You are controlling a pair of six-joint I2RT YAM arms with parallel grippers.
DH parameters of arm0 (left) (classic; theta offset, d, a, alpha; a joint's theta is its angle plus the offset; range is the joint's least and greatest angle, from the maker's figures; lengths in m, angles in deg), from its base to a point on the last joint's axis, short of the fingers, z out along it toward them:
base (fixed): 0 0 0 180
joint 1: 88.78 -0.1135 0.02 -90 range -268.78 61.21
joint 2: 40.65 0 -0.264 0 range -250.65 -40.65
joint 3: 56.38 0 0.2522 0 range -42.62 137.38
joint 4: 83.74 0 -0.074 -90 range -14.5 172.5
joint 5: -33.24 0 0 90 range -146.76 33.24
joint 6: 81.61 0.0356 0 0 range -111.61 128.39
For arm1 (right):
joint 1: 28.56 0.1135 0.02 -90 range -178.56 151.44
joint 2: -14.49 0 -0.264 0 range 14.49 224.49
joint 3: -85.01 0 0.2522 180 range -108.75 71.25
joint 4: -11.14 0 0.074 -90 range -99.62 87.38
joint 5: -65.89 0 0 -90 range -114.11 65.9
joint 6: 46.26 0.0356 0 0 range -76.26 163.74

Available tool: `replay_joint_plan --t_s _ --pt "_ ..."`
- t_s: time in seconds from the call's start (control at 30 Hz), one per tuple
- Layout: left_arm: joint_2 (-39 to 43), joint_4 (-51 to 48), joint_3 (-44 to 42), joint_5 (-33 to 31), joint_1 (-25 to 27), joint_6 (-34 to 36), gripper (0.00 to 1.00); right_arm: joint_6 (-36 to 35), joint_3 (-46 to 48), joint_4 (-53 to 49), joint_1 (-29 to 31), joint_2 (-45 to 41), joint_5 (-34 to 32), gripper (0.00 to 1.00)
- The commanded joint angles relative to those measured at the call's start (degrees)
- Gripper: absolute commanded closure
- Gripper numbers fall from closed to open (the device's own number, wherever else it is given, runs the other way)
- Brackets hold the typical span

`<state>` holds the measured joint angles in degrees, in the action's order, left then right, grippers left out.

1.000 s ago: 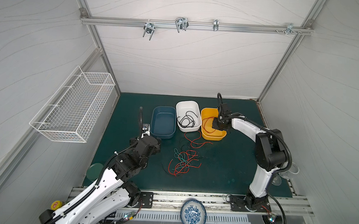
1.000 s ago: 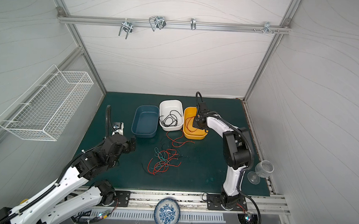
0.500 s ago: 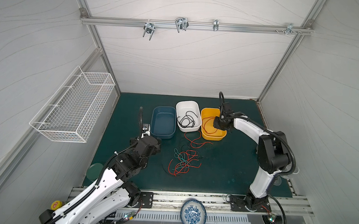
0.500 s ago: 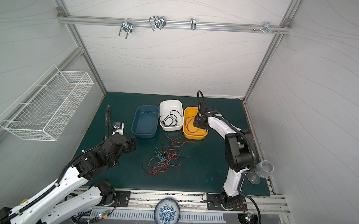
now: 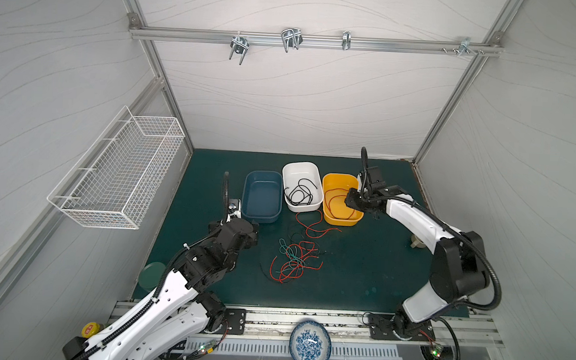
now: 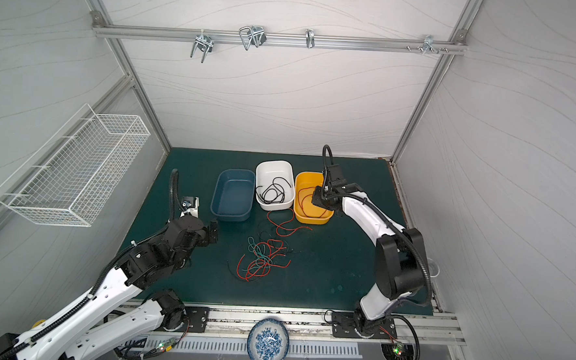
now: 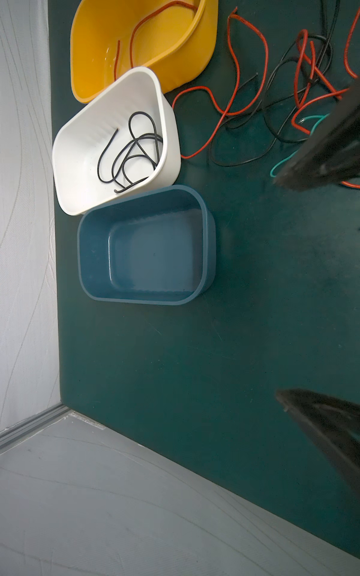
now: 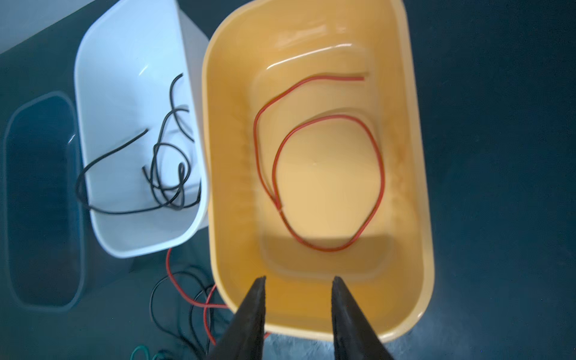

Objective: Untangle the cables
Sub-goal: 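Move the right gripper back down to the tangled wire pile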

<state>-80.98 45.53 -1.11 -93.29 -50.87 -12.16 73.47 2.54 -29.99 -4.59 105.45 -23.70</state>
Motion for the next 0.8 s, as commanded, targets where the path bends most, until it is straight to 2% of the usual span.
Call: replay_joint_plan --t_s 0.0,0.17,0.3,0.53,0.77 --pt "0.2 2.3 0.2 0.1 -0.1 0.0 0.0 0.3 3.1 2.8 3.2 -4.3 5.9 0.61" --pt "-0.1 2.2 0.2 0.3 -0.2 0.1 0.0 0.7 10.0 7.6 8.8 -8.9 11.1 0.59" --pt "-0.1 2.3 0.2 0.4 -0.1 0.1 0.0 -1.0 14.5 11.8 14.2 -10.7 11.4 0.58" --pt "-0.1 2.2 0.2 0.5 -0.1 0.1 0.0 -5.3 17.6 14.5 22.3 -8.7 6.5 0.57" --pt "-0.3 2.2 0.2 0.7 -0.1 0.2 0.0 -6.7 19.5 15.4 25.6 -6.5 0.3 0.57"
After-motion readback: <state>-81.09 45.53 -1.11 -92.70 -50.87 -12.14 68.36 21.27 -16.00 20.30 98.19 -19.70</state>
